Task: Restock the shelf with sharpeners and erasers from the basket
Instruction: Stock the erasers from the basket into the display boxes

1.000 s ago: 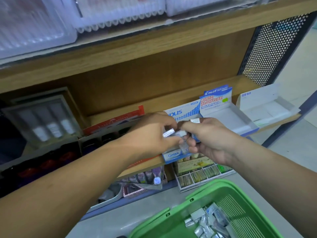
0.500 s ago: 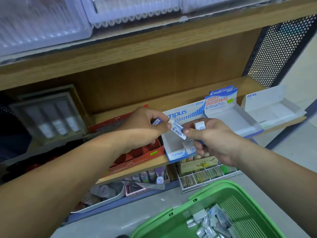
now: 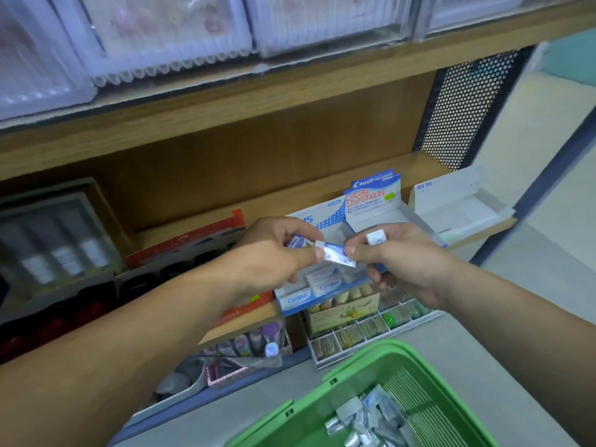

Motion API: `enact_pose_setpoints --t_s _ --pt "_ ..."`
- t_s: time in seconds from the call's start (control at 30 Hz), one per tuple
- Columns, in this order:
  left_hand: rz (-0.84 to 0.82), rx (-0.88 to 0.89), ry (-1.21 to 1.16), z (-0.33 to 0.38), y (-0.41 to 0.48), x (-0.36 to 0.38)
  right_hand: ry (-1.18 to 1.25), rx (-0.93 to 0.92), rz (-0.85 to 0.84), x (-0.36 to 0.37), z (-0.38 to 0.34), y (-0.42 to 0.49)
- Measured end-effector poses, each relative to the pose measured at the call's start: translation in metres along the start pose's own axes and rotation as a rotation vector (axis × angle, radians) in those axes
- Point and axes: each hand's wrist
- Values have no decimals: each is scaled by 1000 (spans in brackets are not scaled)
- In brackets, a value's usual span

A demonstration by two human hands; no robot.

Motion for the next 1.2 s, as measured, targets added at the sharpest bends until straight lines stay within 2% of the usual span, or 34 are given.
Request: enact_pose_setpoints --t_s 0.07,0.23,0.4,0.5,0.6,0.87,1.07,1.2 --pt "-13 5 13 10 6 12 17 -8 54 -21 -6 1" --pt "-40 -8 47 31 25 49 -36 -8 46 -66 -13 10" --pt "1 -5 151 46 58 87 -141 -146 321 -111 17 22" --pt "-11 -10 201 57 80 112 -279 -175 302 -140 41 24" --pt "-32 -56 202 67 97 137 -381 -116 282 -164 59 29" --pt "-130 -159 224 64 113 168 -433 -200 295 -150 84 48" --pt "-178 -149 243 66 114 160 -378 -181 325 -150 88 48" --pt "-212 -85 404 66 114 161 -435 -157 349 -150 83 46"
Point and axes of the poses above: each hand's wrist, its own y-axis towards the middle knuckle, its own x-axis out of the palm, z = x × y, and after that the axes turned 2 degrees about -y, right-handed
